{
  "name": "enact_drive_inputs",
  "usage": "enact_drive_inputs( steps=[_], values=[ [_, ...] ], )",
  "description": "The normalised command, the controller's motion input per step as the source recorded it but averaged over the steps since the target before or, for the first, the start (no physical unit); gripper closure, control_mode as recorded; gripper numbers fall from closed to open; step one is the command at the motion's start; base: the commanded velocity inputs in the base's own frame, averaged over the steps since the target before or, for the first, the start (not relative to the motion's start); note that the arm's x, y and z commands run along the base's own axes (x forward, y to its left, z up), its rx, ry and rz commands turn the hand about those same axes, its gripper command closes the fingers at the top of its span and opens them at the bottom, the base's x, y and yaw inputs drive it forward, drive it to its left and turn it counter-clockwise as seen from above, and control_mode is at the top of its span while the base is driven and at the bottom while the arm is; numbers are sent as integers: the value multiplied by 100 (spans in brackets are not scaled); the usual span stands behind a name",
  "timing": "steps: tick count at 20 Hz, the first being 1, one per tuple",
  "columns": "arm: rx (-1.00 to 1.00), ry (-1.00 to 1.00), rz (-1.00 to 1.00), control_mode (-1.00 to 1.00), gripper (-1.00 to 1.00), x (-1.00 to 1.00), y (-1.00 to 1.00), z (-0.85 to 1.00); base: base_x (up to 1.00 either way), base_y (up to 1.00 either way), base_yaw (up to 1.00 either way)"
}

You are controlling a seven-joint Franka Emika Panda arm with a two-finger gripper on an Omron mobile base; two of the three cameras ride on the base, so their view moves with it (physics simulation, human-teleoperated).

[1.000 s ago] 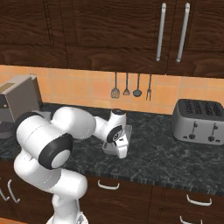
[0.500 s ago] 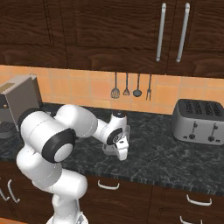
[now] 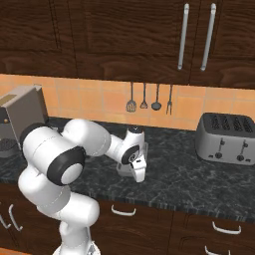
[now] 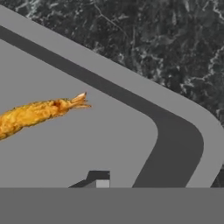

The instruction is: Take the meat container that has the shrimp and place it on the second highest rack of the freezer. Then take the vegetable container that has the bell pepper and lemon wedge and place it on the highest rack of the freezer.

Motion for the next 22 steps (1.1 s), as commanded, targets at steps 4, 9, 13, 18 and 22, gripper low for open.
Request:
enact_drive_inputs(
  steps=[4, 9, 13, 18, 22],
  values=[
    [0, 1, -10, -100, 100, 1, 0, 33, 0, 0, 0],
    [0, 0, -19, -100, 100, -13, 1, 63, 0, 0, 0],
    [0, 0, -18, -100, 100, -15, 12, 65, 0, 0, 0],
    [0, -4, -22, -100, 100, -19, 25, 64, 0, 0, 0],
    [0, -4, -19, -100, 100, -41, 45, 59, 0, 0, 0]
  ],
)
